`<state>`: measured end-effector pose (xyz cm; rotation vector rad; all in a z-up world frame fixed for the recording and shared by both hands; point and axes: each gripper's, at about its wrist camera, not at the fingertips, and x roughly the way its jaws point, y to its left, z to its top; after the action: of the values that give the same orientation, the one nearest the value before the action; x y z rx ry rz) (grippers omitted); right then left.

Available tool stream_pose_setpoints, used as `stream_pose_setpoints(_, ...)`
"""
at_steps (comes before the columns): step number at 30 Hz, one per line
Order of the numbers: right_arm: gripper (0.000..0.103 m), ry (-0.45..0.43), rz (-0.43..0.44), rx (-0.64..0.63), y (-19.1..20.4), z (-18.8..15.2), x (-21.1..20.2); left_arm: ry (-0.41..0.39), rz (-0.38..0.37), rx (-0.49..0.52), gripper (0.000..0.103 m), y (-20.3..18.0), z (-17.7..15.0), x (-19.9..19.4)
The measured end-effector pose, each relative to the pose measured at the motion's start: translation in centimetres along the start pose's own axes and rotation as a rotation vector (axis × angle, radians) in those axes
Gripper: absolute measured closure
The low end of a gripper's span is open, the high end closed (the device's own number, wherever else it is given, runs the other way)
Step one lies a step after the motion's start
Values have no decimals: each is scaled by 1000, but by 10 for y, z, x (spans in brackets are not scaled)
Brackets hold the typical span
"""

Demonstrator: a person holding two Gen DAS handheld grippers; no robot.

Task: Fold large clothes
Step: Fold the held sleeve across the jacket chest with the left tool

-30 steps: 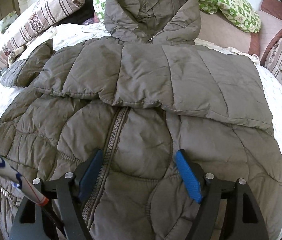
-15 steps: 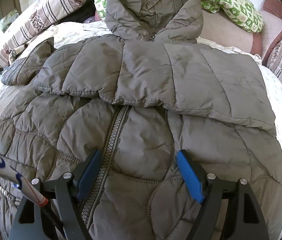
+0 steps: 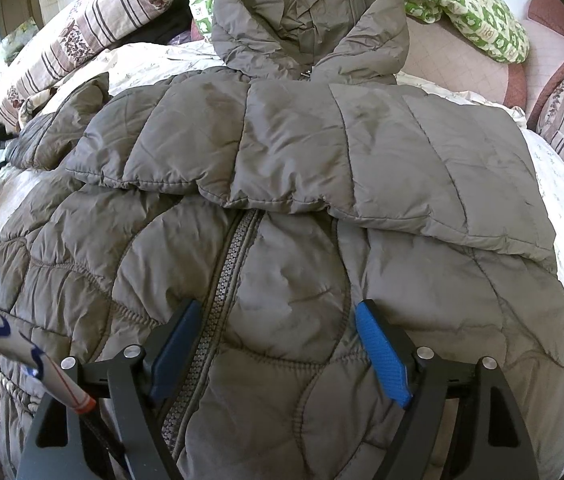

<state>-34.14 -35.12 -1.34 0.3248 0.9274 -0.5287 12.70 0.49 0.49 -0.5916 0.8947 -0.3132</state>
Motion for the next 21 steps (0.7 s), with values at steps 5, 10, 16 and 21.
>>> stream_pose_setpoints(5, 19, -6, 7, 6, -1, 0, -1, -43, 35, 65, 86, -21, -3, -16)
stream_pose_setpoints(10, 22, -61, 17, -5, -2, 5, -17, -101, -8, 174, 87, -68, -5, -63)
stream_pose_setpoints(16, 22, -218, -25, 13, -11, 16, -53, -170, -109, 282, 87, -139, -25, -136)
stream_pose_setpoints(21, 22, -257, -46, 134, -46, 22, -67, -189, -195, 365, 87, -192, -57, -186)
